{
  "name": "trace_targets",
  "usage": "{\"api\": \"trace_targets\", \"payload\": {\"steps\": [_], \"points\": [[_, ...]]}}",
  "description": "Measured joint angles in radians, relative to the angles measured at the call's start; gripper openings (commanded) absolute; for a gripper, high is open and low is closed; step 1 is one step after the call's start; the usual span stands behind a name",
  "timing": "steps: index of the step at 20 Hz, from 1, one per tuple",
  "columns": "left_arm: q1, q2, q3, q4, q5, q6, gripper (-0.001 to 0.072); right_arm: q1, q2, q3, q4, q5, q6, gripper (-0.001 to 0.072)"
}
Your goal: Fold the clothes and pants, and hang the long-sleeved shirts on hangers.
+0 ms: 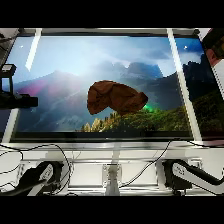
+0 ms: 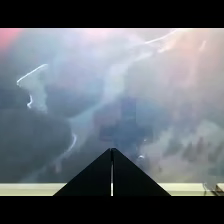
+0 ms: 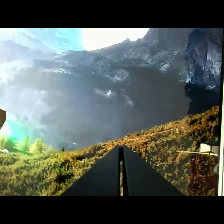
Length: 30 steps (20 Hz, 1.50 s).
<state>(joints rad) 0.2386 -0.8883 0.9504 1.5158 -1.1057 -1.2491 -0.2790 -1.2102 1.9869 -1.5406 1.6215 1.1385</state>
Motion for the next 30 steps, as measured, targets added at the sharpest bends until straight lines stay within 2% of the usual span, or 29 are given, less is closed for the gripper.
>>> {"api": "trace_targets", "payload": {"steps": [13, 14, 15, 16, 19, 23, 29, 30], "points": [[0.000, -0.011, 0.000, -0.030, 0.021, 0.000, 0.0032, 0.000, 0.000, 0.000, 0.000, 0.000, 0.000, 0.0013], [0.000, -0.015, 0.000, -0.031, 0.021, 0.000, 0.0123, 0.000, 0.000, 0.000, 0.000, 0.000, 0.000, 0.0013], [0.000, -0.020, 0.000, -0.032, 0.021, 0.000, 0.0358, 0.000, 0.000, 0.000, 0.000, -0.001, 0.000, 0.0013], [0.000, -0.025, 0.000, -0.036, 0.021, 0.000, 0.0526, 0.000, 0.000, 0.000, 0.000, -0.006, 0.000, 0.0013], [0.000, -0.048, 0.000, -0.076, 0.011, 0.000, 0.0511, -0.001, -0.001, 0.000, 0.041, -0.031, 0.029, 0.0013], [-0.002, -0.090, -0.006, -0.219, -0.001, 0.007, 0.0512, -0.001, -0.019, 0.000, 0.161, -0.064, 0.151, 0.0013], [-0.074, -0.111, -0.148, -0.440, 0.014, 0.108, 0.0512, -0.001, -0.062, -0.137, 0.230, 0.025, 0.243, 0.0014], [-0.095, -0.113, -0.185, -0.460, 0.031, 0.126, 0.0512, 0.000, -0.065, -0.180, 0.245, 0.030, 0.249, 0.0034]]}}
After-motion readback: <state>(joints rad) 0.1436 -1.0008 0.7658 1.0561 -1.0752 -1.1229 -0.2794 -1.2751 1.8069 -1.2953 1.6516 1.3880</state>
